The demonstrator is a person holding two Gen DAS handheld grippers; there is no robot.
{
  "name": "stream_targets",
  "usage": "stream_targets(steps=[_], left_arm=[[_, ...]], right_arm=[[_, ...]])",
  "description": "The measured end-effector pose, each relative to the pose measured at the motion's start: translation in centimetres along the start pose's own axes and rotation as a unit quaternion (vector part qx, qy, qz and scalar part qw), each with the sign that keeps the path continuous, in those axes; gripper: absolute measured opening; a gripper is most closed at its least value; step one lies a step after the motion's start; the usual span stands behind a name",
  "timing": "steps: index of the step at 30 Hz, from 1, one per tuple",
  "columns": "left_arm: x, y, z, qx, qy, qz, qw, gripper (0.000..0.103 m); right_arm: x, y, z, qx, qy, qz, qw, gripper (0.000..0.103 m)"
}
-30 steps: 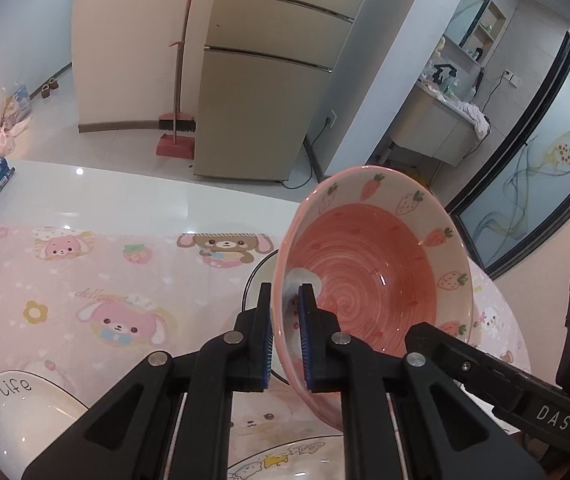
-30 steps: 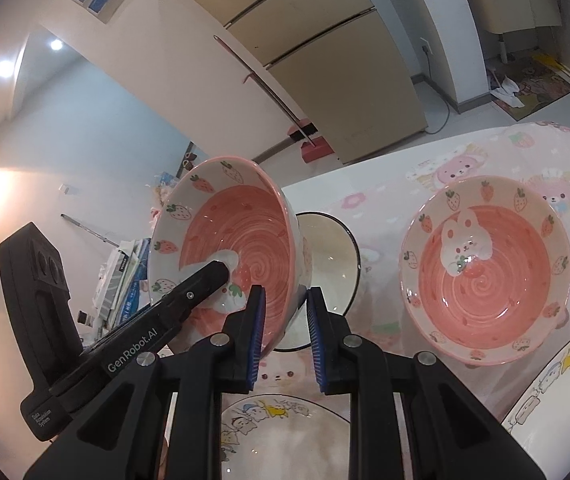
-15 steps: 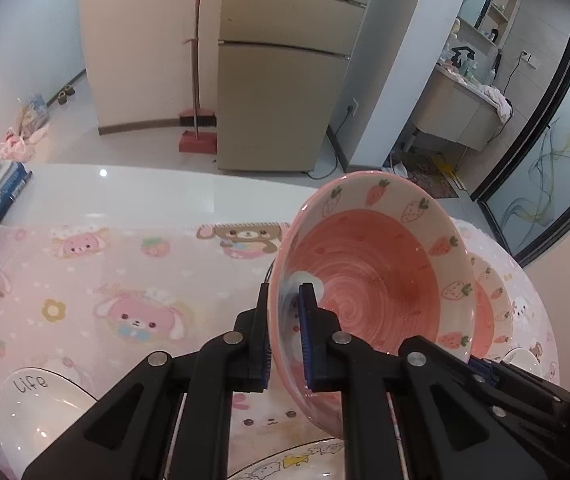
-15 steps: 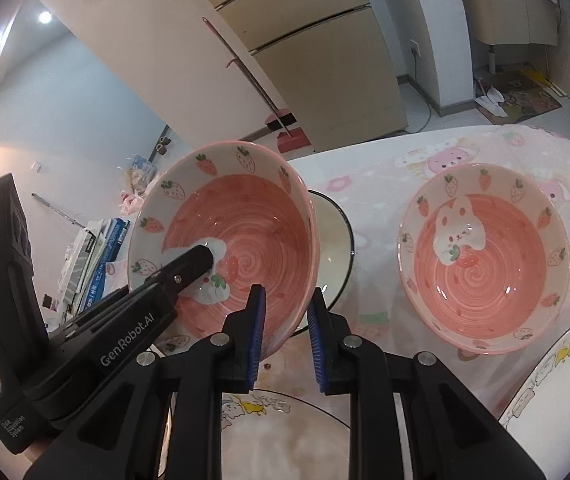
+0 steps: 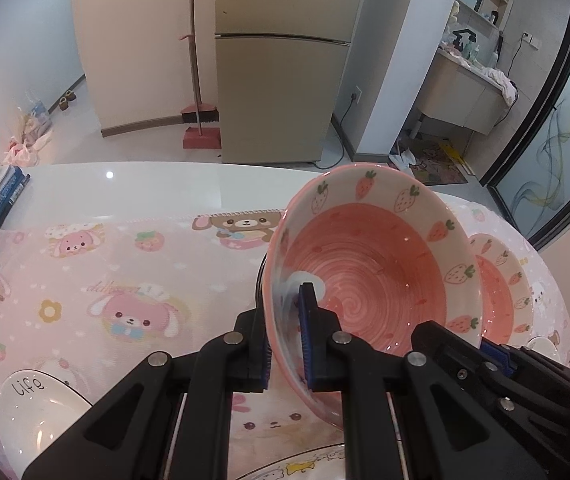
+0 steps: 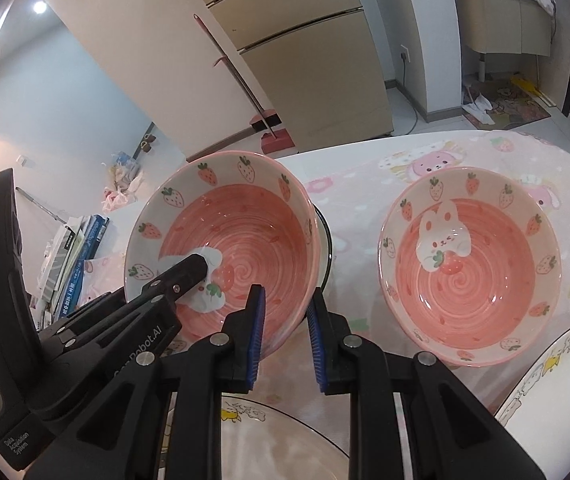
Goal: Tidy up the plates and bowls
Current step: 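Lower the pink bowl into the white bowl and open both grippers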
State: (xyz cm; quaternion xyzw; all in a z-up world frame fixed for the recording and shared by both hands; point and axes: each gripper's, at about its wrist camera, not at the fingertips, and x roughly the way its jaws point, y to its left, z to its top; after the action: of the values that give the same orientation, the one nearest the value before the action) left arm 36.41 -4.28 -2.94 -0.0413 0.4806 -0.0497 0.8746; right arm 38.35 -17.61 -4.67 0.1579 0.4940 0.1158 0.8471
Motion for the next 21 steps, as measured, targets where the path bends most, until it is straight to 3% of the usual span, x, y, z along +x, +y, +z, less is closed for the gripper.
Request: stream_targets(steps=[5,12,21], left_arm=[[0.3,-1.1,-0.2,0.020,-0.004,0.023,0.9995,0.010],[0.7,-0.9,-0.2,0.013,0.004,0.026,0.9996,0.010],[1.5,-0.1,0.0,-0.005,0.023,0.003,0.9997,0.016]], right_arm=[[0.2,0.5,-0.1,-0.004,-0.002,-0.012,1.000,0.023],[-0.2,0.7,-0.2,-0.012,-0.013,-0.010,1.000,0.023],[-0.4,-0.7,0.0,0.009,-0.017,0.003,1.000,0.020]])
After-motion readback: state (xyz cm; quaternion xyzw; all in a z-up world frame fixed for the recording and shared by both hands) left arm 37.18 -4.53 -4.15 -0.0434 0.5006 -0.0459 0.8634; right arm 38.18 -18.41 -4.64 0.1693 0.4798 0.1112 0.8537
